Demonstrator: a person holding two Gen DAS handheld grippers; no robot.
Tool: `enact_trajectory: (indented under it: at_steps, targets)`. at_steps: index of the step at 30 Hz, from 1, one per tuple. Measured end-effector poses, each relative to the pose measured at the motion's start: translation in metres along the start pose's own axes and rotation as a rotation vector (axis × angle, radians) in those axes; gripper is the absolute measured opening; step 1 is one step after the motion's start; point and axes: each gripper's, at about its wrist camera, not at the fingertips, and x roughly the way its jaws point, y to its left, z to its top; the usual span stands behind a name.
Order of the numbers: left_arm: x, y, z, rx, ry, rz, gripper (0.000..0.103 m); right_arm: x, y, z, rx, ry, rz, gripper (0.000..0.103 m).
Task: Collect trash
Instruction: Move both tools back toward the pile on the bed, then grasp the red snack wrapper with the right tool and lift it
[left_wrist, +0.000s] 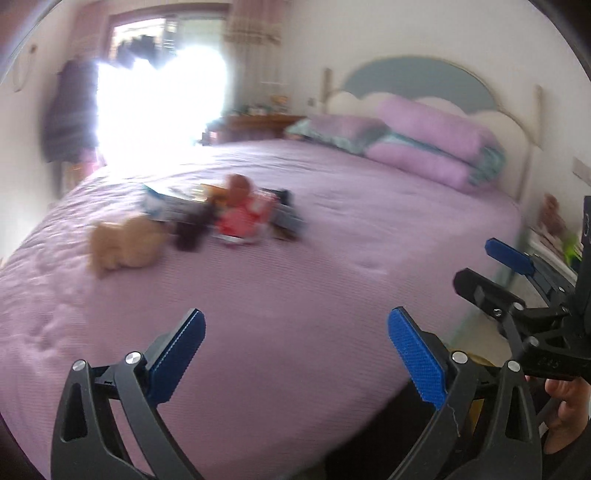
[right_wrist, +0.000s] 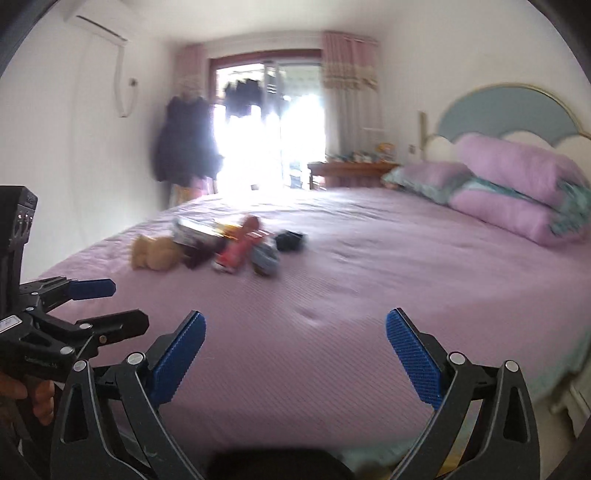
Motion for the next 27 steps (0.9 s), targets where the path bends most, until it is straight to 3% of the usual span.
enact_trajectory:
  at_steps: [6, 12, 20, 27]
  targets:
    - [-0.009, 0.049, 0.01, -0.081, -0.047, 0.1, 0.099, 0.025, 0.027, 0.025, -0.037, -0.083, 0.03, 0.095]
    - [-0.004, 0.071, 0.015, -0.126, -0.057, 0.114, 0.099, 0.045, 0.036, 0.036, -0.054, -0.083, 0.055, 0.095]
    - [0.023, 0.07, 0.032, -0.115, -0.045, 0.088, 0.099, 0.071, 0.025, 0.045, -0.032, -0.04, 0.05, 0.095]
    - [0.05, 0.081, 0.046, -0.135, -0.04, 0.101, 0.099, 0.119, 0.019, 0.064, 0.007, 0.04, 0.104, 0.095]
